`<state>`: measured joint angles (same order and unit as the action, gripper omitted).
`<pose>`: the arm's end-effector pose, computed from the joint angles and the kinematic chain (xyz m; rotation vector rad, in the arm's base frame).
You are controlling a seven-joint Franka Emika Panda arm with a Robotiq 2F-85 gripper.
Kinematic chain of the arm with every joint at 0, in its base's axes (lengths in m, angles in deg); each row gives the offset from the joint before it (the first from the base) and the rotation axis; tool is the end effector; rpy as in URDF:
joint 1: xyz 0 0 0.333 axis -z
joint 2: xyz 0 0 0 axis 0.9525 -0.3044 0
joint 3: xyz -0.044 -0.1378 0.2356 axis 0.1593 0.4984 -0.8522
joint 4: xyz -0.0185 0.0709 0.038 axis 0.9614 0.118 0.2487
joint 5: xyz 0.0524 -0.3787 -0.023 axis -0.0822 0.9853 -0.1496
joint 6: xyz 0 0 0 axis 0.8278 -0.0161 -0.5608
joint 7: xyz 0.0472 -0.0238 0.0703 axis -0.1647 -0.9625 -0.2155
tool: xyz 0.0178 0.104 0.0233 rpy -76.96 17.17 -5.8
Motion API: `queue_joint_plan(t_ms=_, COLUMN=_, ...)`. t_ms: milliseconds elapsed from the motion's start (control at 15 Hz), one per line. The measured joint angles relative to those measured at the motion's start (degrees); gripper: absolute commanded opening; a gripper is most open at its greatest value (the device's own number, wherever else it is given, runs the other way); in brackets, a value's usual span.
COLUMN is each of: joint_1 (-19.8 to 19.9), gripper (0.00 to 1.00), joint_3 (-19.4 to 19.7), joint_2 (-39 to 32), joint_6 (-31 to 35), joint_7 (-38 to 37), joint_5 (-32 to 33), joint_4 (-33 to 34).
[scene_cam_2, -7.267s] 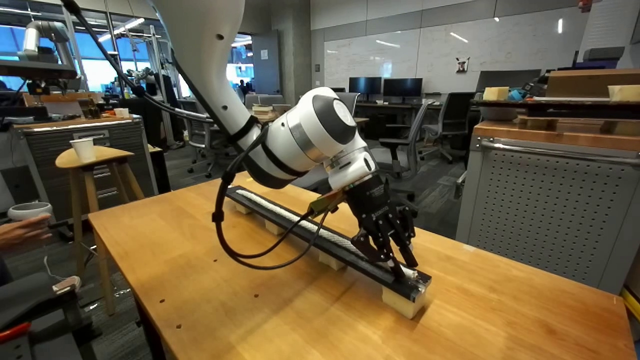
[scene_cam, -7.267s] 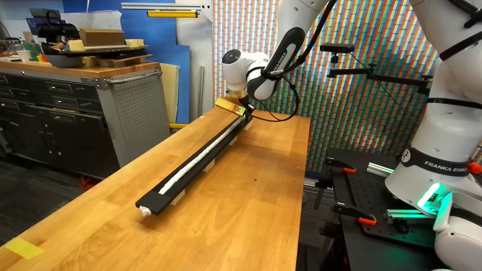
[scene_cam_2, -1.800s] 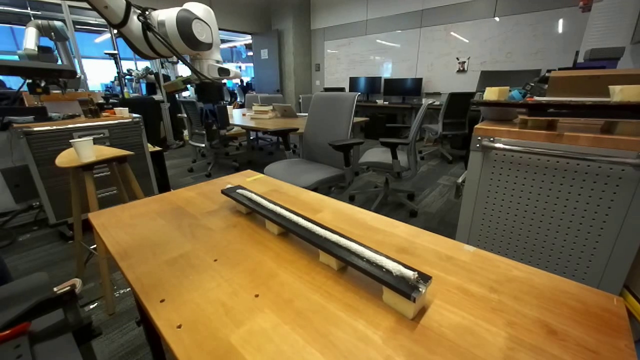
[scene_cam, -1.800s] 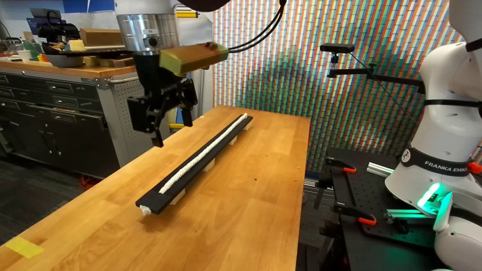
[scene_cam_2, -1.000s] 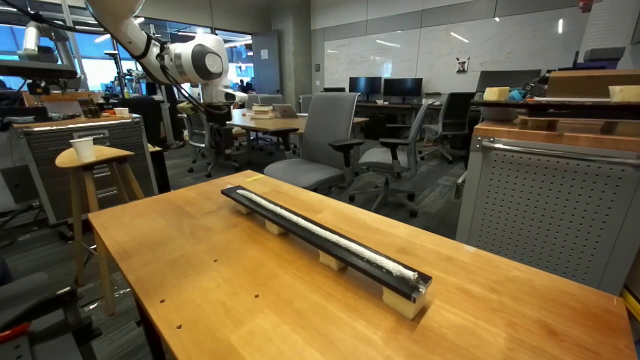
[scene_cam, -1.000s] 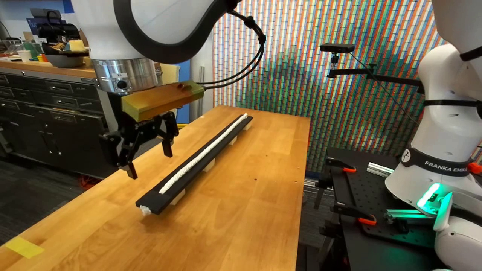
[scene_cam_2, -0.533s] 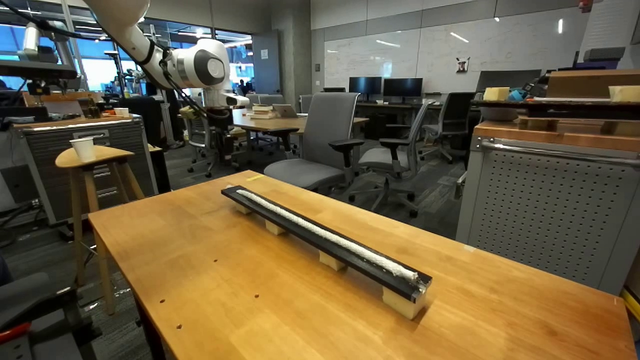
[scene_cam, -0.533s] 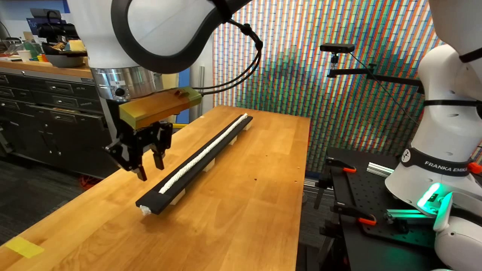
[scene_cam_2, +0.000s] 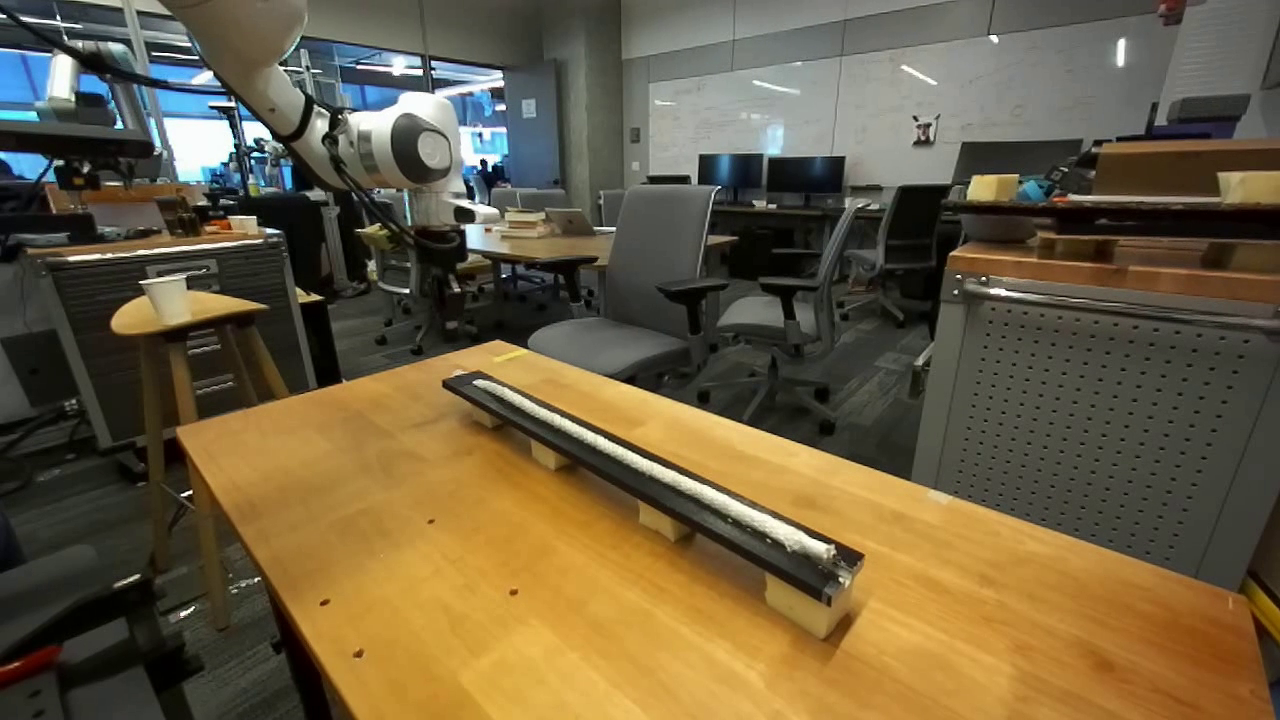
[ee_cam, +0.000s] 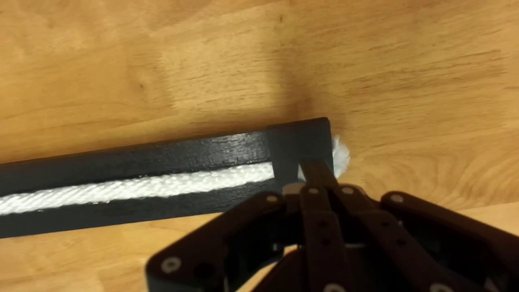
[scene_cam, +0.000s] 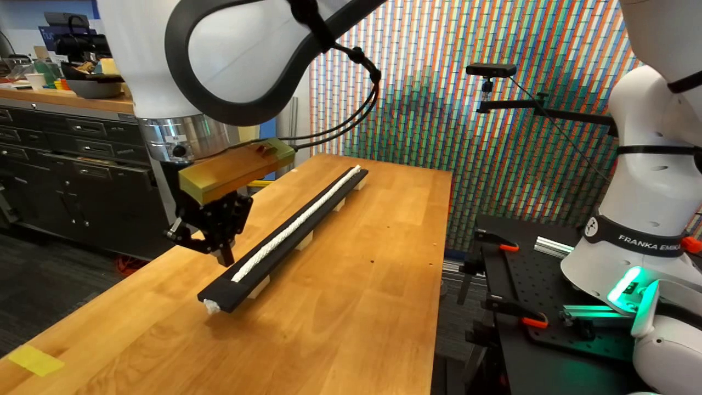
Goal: Pick up the rope and arrange it straight on the object
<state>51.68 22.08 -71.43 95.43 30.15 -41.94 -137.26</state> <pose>0.6116 0.2917 0.2379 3.0616 -0.3481 -0.0403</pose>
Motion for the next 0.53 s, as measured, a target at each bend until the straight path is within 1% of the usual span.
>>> queue_joint_plan(t_ms=267, joint_1=0.27, gripper=0.0, joint_3=0.42, joint_2=-1.67, joint_6=0.4, joint_7=0.18, joint_5=-1.15, joint_4=0.08)
queue_joint_plan(t_ms=533, joint_1=0.3, gripper=0.0, joint_3=1.89, joint_2=-3.18, joint_6=0.95, joint_7=0.17, joint_5=-1.3, joint_4=0.45)
